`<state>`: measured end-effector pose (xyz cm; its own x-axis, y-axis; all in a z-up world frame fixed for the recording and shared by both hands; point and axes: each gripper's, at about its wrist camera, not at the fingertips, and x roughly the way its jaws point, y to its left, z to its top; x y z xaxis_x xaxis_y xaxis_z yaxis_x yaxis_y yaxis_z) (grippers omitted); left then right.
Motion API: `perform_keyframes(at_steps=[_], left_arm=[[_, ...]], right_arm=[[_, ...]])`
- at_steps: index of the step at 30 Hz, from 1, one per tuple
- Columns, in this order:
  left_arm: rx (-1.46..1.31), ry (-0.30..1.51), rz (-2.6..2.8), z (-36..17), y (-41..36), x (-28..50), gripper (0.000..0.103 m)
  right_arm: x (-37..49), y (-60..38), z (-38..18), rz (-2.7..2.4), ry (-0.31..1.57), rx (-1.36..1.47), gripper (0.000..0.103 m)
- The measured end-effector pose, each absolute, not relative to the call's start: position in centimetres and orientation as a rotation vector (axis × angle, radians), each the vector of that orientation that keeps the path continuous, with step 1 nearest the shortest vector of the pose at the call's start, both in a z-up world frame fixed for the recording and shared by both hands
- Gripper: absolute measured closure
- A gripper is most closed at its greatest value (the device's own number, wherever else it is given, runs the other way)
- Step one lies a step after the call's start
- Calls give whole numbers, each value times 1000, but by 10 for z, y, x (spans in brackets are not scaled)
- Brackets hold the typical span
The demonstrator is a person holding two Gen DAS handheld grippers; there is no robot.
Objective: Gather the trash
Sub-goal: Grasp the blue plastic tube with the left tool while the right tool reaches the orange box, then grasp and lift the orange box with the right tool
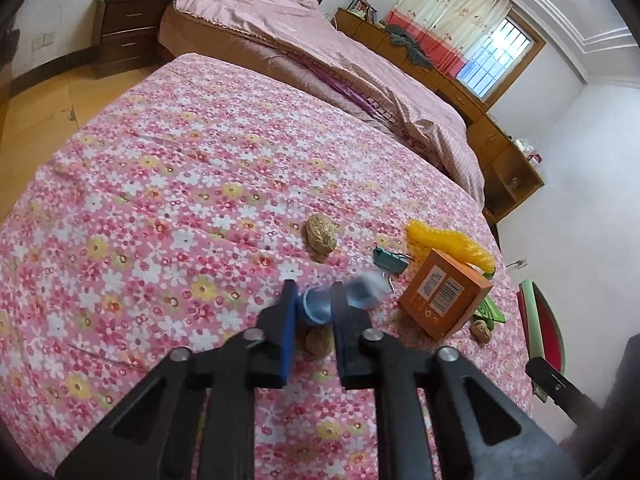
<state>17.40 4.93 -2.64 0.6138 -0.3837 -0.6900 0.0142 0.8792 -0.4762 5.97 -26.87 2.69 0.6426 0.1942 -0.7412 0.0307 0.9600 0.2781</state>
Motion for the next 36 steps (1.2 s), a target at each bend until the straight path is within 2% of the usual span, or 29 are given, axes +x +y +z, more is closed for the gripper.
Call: perform_keyframes(at_steps=[4, 6, 8, 14, 16, 17, 18, 29, 31, 32, 36], left_arm=[[-477, 843, -251, -18, 55, 166, 89], [-480, 811, -238, -12, 61, 160, 89], [-491, 789, -210, -7, 68, 155, 89], [-519, 784, -129, -8, 90, 148, 89], [-521, 784, -119, -10, 93, 148, 89], [-523, 783, -114, -10, 95, 146, 89], [-524, 779, -115, -10, 97, 144, 89], [-533, 765, -110, -12, 110, 134, 89], [-531, 764, -111, -12, 110, 133, 89], [-529, 764, -111, -11, 109, 132, 89], [-521, 765, -111, -10, 108, 125, 89]], right_arm=[[69, -256, 27, 119, 874, 259, 59], [72, -247, 28, 141, 868, 248, 49], [76, -239, 27, 159, 865, 232, 45], [95, -212, 23, 207, 883, 187, 43], [102, -204, 21, 219, 888, 185, 35], [104, -201, 20, 224, 888, 182, 24], [107, -197, 19, 236, 886, 177, 23], [131, -179, 6, 187, 899, 138, 24], [131, -181, 4, 181, 898, 149, 46], [130, -182, 3, 182, 904, 153, 51], [121, -186, 3, 205, 895, 168, 51]])
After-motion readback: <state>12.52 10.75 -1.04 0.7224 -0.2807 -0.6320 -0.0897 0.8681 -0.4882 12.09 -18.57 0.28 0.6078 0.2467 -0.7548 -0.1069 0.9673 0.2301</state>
